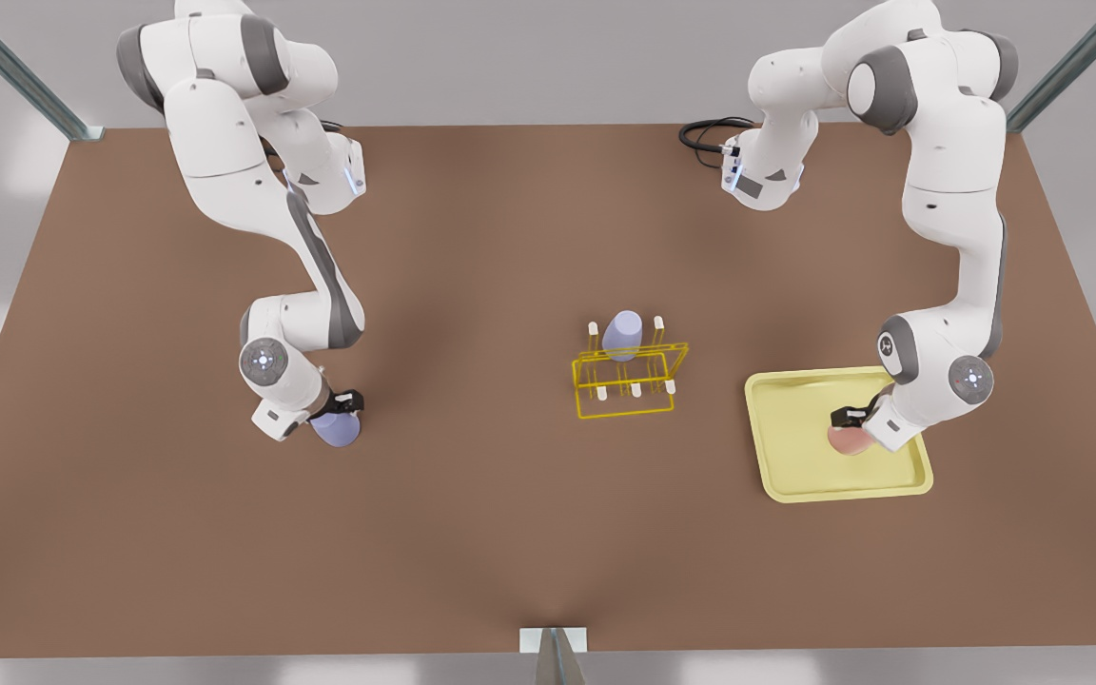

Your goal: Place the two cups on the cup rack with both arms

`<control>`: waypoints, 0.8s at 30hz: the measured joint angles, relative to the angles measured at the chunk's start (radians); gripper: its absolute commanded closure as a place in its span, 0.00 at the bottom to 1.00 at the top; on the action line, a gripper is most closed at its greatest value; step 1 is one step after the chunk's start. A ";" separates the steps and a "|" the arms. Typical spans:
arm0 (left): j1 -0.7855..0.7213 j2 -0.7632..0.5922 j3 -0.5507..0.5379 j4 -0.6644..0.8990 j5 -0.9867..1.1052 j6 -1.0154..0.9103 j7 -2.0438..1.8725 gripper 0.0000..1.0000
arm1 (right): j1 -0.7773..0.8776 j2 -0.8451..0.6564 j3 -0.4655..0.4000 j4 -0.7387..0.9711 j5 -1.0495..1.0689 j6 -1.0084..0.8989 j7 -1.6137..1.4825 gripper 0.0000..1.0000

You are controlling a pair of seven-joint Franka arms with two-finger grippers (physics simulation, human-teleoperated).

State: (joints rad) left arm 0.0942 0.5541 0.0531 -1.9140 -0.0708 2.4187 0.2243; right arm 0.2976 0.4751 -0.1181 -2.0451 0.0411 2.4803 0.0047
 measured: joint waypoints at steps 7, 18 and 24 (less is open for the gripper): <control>-0.001 -0.007 -0.002 0.002 0.007 0.000 -0.008 0.19 | 0.000 0.017 0.000 0.006 -0.002 0.016 0.002 0.00; -0.011 -0.089 -0.031 0.084 0.006 -0.125 -0.029 0.19 | -0.007 0.015 0.001 0.019 0.000 0.023 0.003 0.12; -0.018 -0.125 -0.280 0.233 0.050 -0.317 -0.115 0.19 | -0.009 0.022 0.001 0.037 0.001 0.024 0.002 0.11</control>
State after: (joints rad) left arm 0.0759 0.4287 -0.2269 -1.6815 -0.0209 2.1020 0.1090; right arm 0.2885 0.4975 -0.1168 -2.0079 0.0417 2.5048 0.0067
